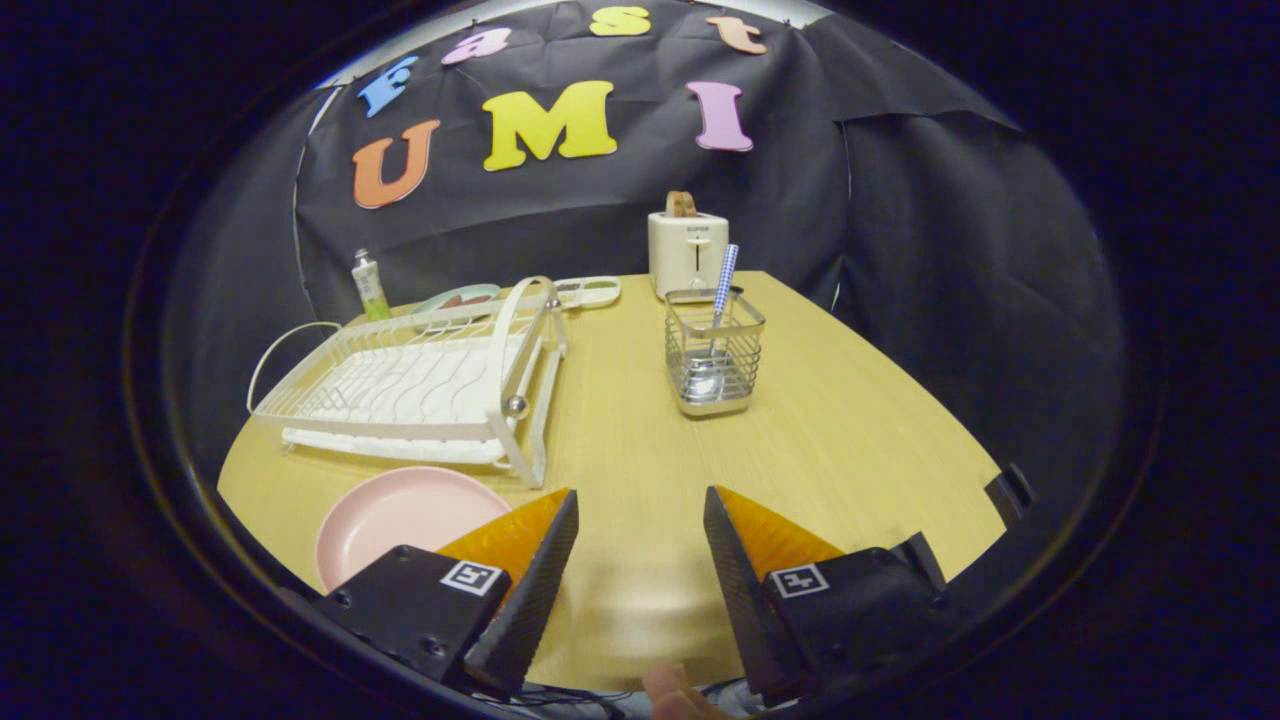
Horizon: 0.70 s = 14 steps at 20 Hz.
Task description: Take the plate from the dish rack, then take the spoon from the basket and place it into the plate.
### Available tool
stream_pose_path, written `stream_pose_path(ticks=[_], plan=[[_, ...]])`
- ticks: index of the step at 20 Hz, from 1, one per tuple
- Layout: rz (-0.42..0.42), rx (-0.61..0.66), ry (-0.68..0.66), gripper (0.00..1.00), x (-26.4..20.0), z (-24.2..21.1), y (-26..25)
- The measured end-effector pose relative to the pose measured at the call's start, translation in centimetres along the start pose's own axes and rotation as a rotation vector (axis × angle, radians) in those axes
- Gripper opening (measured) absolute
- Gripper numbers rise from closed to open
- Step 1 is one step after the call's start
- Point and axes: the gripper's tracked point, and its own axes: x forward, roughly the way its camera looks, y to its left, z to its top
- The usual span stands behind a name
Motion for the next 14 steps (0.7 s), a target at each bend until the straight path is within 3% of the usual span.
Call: stream_pose_path(ticks=[2, 11, 14], plan=[[-0.042, -0.018, -0.059, 0.83, 0.0, 1.9, -1.5], [-0.031, -0.005, -0.305, 0.83, 2.1, 12.7, -4.4], [-0.007, -0.018, -0.285, 0.97, 5.1, 15.0, -4.6]])
